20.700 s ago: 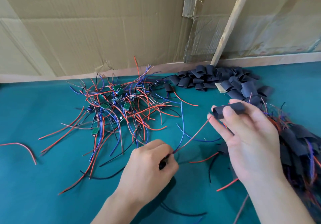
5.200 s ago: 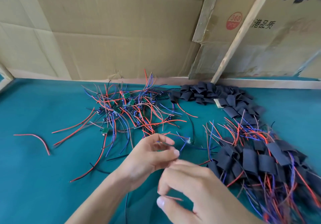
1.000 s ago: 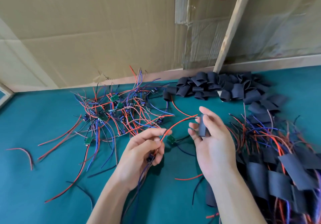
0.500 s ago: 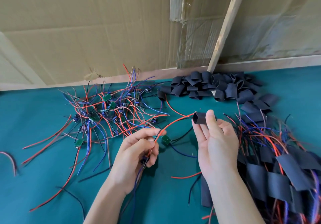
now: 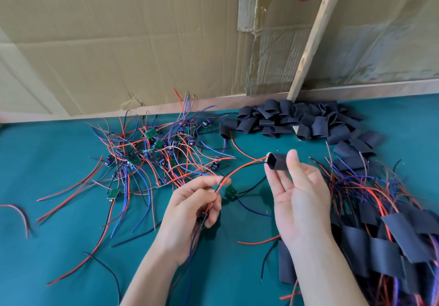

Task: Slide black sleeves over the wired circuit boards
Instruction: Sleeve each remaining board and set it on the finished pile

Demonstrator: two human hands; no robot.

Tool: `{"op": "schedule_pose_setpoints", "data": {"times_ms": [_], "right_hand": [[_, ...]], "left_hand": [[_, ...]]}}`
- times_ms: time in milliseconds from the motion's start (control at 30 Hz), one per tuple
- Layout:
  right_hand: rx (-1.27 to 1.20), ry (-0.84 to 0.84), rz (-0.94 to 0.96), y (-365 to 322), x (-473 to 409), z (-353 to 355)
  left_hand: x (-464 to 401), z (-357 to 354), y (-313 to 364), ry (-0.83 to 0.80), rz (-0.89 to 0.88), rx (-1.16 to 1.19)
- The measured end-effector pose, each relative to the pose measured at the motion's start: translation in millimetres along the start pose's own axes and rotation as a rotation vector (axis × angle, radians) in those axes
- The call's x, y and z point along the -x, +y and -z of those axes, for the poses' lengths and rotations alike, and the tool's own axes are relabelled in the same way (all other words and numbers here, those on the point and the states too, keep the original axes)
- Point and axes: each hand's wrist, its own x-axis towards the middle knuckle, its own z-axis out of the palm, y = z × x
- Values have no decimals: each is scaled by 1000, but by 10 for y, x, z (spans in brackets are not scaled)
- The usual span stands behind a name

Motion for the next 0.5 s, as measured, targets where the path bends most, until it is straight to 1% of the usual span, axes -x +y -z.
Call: {"op": "schedule_pose_setpoints", "data": {"times_ms": [300,400,500], "right_hand": [[143,0,17,80,8,4],[166,-50,-11,135,52,-21],[155,-141,-116,211,131,-78]], "left_hand": [[22,-29,17,-38,-19,-37],[34,-26,10,-66,-32,-49],[49,-4,-6,-121,-66,-95]]}}
